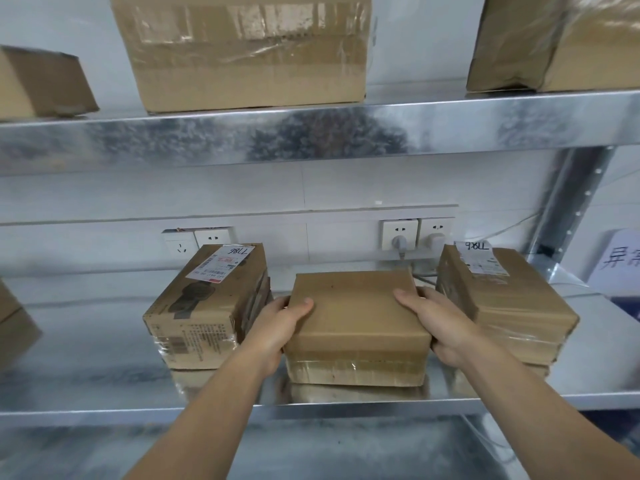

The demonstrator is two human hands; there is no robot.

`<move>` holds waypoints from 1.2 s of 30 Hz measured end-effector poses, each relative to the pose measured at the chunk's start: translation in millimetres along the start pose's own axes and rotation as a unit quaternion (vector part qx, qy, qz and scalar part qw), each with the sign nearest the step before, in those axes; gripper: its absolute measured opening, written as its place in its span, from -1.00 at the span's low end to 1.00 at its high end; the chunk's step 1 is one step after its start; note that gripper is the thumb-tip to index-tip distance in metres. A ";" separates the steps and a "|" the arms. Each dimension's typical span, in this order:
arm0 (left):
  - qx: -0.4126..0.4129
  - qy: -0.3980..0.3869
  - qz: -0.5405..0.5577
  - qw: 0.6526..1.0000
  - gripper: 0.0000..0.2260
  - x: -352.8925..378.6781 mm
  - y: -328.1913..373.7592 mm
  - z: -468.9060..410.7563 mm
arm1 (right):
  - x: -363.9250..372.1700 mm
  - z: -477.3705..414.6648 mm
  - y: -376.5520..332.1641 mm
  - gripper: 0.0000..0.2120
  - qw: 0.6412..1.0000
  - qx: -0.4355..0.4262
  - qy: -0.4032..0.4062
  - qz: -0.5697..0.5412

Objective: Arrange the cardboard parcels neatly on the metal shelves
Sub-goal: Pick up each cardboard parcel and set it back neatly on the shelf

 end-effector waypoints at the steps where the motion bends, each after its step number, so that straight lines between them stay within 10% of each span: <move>1: -0.003 -0.002 -0.014 1.000 -0.73 0.5 1.4 -1.0 | 0.9 -1.7 2.6 -0.59 1.000 0.014 -0.007 0.012; 16: -0.008 0.005 -0.123 0.992 -0.78 3.4 -3.4 -13.8 | 6.1 -12.3 6.2 -0.89 0.998 0.029 -0.024 0.045; 36: 0.019 0.003 -0.127 0.992 -0.81 3.3 14.4 6.8 | 2.6 -5.5 -2.1 -0.64 0.997 -0.014 -0.024 0.067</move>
Point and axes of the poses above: each hand's wrist, its own z-axis away from the middle knuckle, its own x-axis out of the palm, y = z × x, the point moved 4 cm from there along -z, towards the middle knuckle, and after that the axes turned 14 degrees about z, right-handed, at the moved point
